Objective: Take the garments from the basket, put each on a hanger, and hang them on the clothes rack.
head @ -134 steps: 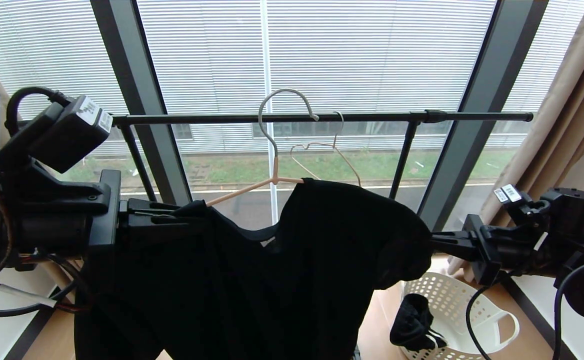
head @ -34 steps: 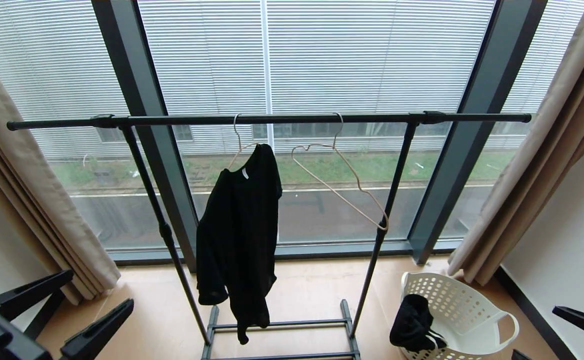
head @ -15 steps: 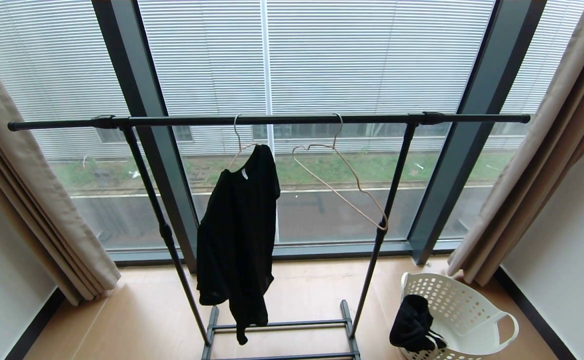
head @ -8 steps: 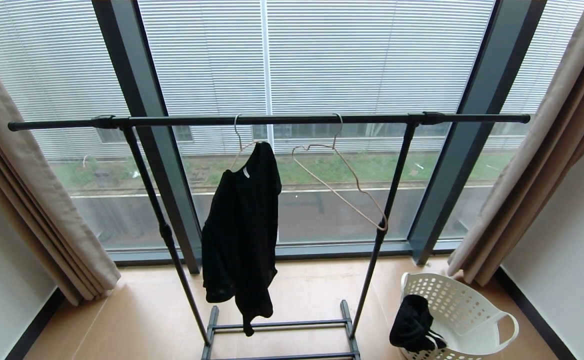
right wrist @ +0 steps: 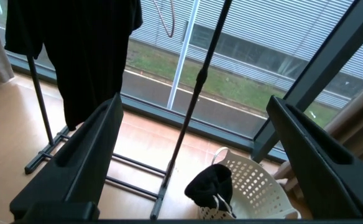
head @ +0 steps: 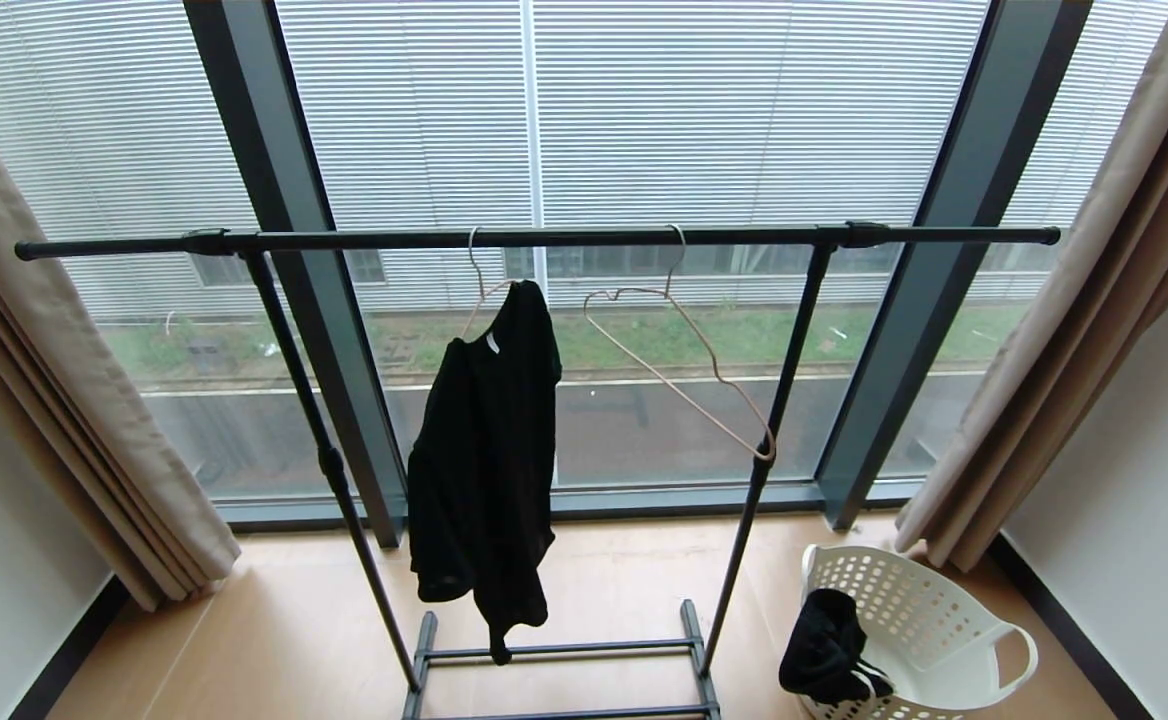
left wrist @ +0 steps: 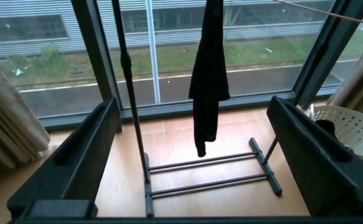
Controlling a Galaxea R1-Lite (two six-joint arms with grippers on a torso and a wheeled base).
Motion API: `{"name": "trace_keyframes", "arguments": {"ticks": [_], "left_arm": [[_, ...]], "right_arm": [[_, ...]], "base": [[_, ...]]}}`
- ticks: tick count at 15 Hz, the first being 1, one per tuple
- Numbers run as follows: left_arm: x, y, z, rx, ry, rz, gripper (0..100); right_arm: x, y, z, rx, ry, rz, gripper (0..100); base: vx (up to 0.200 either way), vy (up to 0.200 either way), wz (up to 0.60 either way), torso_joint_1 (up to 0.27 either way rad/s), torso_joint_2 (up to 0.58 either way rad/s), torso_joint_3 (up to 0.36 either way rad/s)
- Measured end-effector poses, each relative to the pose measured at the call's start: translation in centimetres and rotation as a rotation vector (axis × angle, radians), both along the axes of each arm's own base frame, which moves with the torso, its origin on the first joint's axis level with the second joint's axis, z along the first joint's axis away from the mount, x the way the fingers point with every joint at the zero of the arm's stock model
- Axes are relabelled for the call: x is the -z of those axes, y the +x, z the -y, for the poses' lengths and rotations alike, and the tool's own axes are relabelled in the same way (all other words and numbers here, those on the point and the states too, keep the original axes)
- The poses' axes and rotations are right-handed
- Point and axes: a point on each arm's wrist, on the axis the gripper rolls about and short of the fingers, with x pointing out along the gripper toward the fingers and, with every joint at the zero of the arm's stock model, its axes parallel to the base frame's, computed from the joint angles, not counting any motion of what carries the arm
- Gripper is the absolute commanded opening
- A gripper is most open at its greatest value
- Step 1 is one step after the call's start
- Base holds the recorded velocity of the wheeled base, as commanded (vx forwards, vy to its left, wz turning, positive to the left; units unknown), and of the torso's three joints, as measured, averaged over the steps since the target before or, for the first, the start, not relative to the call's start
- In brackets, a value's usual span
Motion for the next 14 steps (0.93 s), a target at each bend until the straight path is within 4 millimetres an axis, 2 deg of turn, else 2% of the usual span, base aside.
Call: {"name": "trace_keyframes", "arguments": {"ticks": [10, 14], "left_arm": [[0.0, -0.03, 0.01, 0.004, 0.003, 0.003, 100], [0.02, -0.03, 0.0, 0.005, 0.003, 0.003, 100]], "right_arm": [[0.0, -0.01, -0.01, -0.005, -0.006, 0.001, 100], [0.01, -0.04, -0.08, -0.037, 0.002, -0.005, 100]], "base": [[0.0, 0.0, 0.0, -0.157, 0.37, 0.202], [0.0, 0.0, -0.6, -0.183, 0.43, 0.248]]}}
